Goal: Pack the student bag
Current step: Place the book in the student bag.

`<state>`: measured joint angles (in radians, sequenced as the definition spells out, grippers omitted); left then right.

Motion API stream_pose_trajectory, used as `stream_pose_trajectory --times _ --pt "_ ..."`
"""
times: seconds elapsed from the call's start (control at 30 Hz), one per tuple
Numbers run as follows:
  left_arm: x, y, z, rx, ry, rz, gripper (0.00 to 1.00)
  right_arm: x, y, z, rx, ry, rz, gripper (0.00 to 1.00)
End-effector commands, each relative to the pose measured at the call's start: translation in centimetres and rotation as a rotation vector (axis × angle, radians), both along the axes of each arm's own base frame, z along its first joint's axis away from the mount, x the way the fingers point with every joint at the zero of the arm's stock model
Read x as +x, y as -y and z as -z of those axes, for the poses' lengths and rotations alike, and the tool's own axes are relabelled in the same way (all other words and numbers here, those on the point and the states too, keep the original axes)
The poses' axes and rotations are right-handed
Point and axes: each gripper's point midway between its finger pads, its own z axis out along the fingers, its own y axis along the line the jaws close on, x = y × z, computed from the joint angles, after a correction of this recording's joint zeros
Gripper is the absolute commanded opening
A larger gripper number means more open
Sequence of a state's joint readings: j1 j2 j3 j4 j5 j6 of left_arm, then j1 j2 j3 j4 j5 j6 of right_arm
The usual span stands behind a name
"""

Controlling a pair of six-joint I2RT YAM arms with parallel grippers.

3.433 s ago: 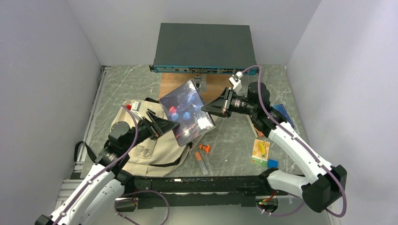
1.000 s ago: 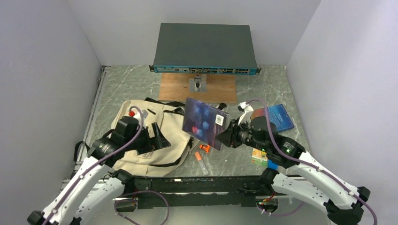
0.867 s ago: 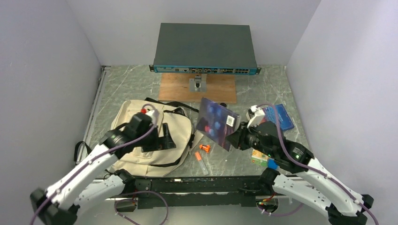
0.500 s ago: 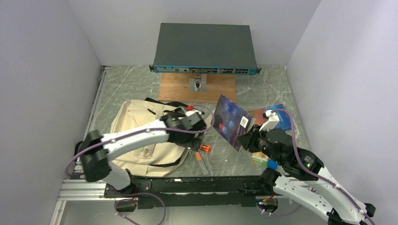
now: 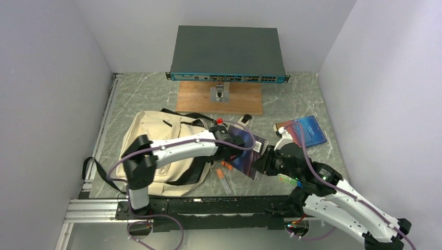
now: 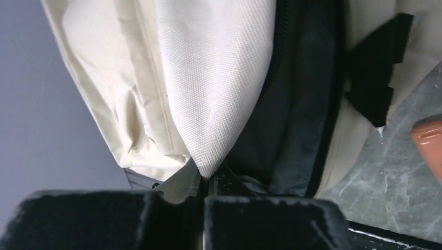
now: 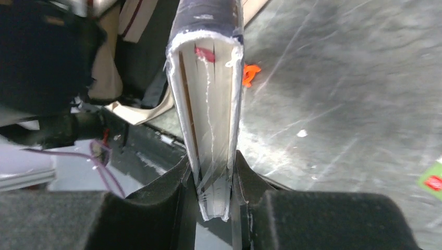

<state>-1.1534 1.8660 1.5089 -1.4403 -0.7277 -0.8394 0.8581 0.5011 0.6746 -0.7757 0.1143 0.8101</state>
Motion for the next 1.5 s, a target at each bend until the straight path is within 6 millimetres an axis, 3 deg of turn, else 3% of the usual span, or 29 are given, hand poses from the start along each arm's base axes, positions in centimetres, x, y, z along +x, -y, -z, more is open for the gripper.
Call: stream_pose_trajectory --times 0.0,0.17,0.37,0.53,0.63,0.8,0.93,1.1,1.27,1.47 --pt "0.1 -3.1 -6.8 -0.106 0.122 0.015 0.0 0.0 -6.8 -7.1 0.383 0.044 -0.156 0.0" --pt "-0.5 -2.5 -9.4 -0.363 0.115 0.094 0.0 -1.4 -11.1 -10.1 0.594 -0.038 -0.321 0.0" --pt "-0.3 -2.3 -11.3 -0.523 0.154 0.13 0.0 -1.4 -14.8 -10.7 0.705 -0.143 -0.43 0.0" --pt "-0.2 -2.5 -11.2 -0.53 0.163 0.125 0.0 0.7 -13.3 -11.1 0.47 -0.048 -0.315 0.0" --pt "0.4 -1.7 -11.3 -0.573 0.186 0.138 0.0 0.2 -12.7 -10.4 0.368 -0.059 -0.354 0.0" --pt "1.5 -1.9 -12.3 -0.61 0.241 0.092 0.0 -2.4 -14.0 -10.3 0.454 -0.122 -0.512 0.0" --pt "1.8 -1.4 -13.4 -0.688 0.279 0.1 0.0 -2.9 -15.2 -10.8 0.507 -0.151 -0.575 0.0" --pt "1.5 -0.5 -14.2 -0.781 0.289 0.141 0.0 -0.7 -17.2 -11.1 0.635 -0.159 -0.493 0.0" --pt "1.1 -0.1 -13.7 -0.795 0.257 0.161 0.0 1.4 -18.6 -11.5 0.816 -0.143 -0.416 0.0" --pt "0.7 0.7 -13.3 -0.814 0.213 0.159 0.0 5.6 -19.2 -10.1 0.795 -0.091 -0.288 0.0"
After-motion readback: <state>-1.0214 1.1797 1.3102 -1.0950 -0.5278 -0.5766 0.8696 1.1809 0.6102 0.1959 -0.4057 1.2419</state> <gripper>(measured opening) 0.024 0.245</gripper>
